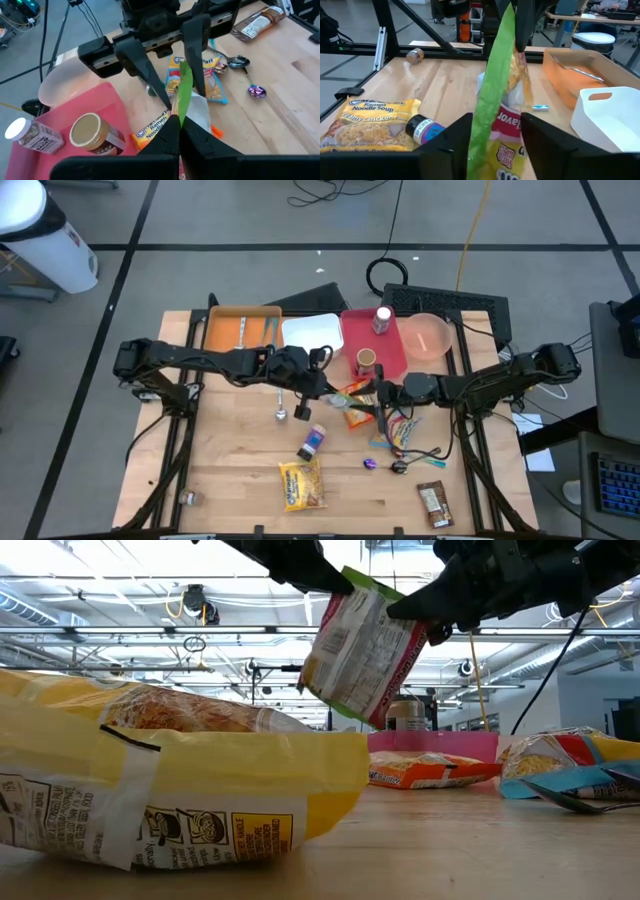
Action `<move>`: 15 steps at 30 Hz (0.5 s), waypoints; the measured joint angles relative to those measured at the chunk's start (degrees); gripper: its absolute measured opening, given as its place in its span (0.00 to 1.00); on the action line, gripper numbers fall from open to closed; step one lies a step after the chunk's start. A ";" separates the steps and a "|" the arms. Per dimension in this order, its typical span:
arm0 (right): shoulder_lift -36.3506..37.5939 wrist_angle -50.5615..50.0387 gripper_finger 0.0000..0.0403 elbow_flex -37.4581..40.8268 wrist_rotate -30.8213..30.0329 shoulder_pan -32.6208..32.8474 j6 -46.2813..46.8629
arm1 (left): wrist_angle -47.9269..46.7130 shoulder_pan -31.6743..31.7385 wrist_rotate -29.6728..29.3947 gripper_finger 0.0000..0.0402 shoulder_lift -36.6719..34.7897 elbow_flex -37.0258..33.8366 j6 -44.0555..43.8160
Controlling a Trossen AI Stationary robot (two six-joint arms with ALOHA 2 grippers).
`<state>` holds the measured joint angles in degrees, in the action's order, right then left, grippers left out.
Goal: Pick & Place Food Item
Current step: Put the green noodle pack into the white bin
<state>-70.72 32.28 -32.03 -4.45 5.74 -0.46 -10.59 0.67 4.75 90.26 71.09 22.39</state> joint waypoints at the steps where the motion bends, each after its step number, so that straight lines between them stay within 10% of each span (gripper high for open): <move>1: 0.00 -0.01 0.33 0.00 0.00 0.00 0.00 | 0.02 0.00 0.00 0.00 0.00 0.00 0.00; 9: 0.00 -0.07 0.04 0.00 0.00 0.00 -0.09 | -0.31 0.00 0.00 0.00 0.00 0.00 -0.41; 15: 0.00 -0.72 0.01 0.00 -0.15 -0.04 -0.23 | -0.33 0.00 -1.95 0.04 0.02 0.00 -0.52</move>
<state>-70.72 31.56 -32.03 -4.60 5.69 -0.69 -10.92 0.67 2.80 90.28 71.09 21.87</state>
